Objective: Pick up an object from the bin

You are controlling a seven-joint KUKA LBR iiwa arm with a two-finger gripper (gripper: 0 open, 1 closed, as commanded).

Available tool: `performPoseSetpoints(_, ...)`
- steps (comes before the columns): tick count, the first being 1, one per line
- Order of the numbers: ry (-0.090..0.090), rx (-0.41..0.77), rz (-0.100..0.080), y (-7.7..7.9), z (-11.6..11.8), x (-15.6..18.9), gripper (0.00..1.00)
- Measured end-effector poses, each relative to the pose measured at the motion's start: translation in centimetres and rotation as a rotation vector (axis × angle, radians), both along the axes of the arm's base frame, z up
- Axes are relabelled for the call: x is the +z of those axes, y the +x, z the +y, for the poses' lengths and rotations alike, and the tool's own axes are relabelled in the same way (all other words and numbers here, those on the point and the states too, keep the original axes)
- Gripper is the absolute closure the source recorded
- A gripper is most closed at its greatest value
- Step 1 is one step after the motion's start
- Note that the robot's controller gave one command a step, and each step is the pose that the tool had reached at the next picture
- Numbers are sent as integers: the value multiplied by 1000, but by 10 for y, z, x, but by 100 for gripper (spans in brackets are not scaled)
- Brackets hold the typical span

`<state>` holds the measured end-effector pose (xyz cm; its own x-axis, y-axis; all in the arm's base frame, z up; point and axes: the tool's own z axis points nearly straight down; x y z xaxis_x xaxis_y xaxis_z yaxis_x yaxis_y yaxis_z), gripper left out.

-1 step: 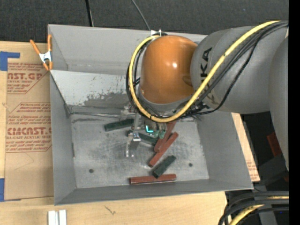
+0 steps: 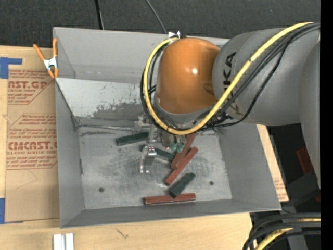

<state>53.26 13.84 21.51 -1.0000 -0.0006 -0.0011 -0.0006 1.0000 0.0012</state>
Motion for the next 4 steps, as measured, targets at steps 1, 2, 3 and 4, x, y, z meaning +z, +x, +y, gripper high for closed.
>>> performPoseSetpoints(1, 0, 87, -5, 12, -15, -39, 0)
performPoseSetpoints(2, 1, 104, -3, 20, -74, -95, 0)
performPoseSetpoints(3, -1, 238, -1, 35, -60, -141, 100)
performPoseSetpoints(4, 0, 238, -1, 35, -60, -141, 100)
